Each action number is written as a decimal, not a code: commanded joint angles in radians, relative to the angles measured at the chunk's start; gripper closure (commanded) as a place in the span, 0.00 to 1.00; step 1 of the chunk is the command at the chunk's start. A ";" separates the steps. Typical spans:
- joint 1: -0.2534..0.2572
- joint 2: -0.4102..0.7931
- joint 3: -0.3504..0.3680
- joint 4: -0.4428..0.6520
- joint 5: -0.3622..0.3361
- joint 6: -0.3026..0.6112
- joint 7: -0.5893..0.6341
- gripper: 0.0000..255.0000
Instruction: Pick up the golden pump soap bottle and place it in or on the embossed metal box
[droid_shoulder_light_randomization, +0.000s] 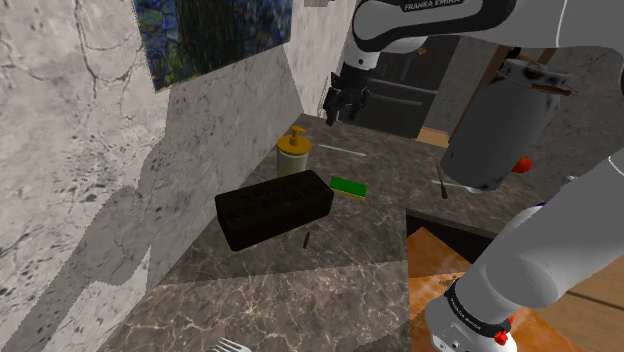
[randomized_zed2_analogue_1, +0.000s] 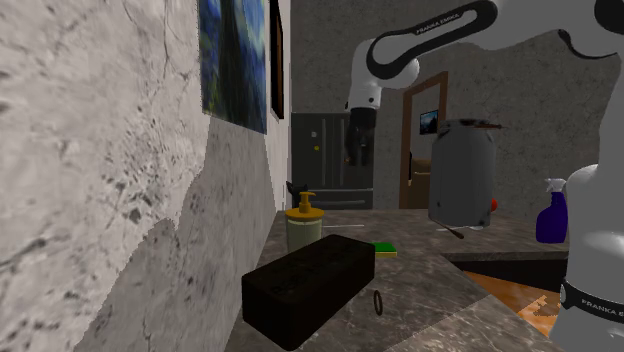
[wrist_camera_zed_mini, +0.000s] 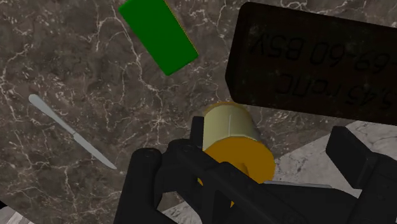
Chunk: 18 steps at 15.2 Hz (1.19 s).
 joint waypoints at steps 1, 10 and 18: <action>0.001 0.083 0.001 0.063 0.000 0.015 -0.003 0.00; 0.013 0.458 0.012 0.426 -0.008 0.004 0.003 0.00; 0.020 0.640 0.015 0.592 -0.012 0.011 0.007 0.00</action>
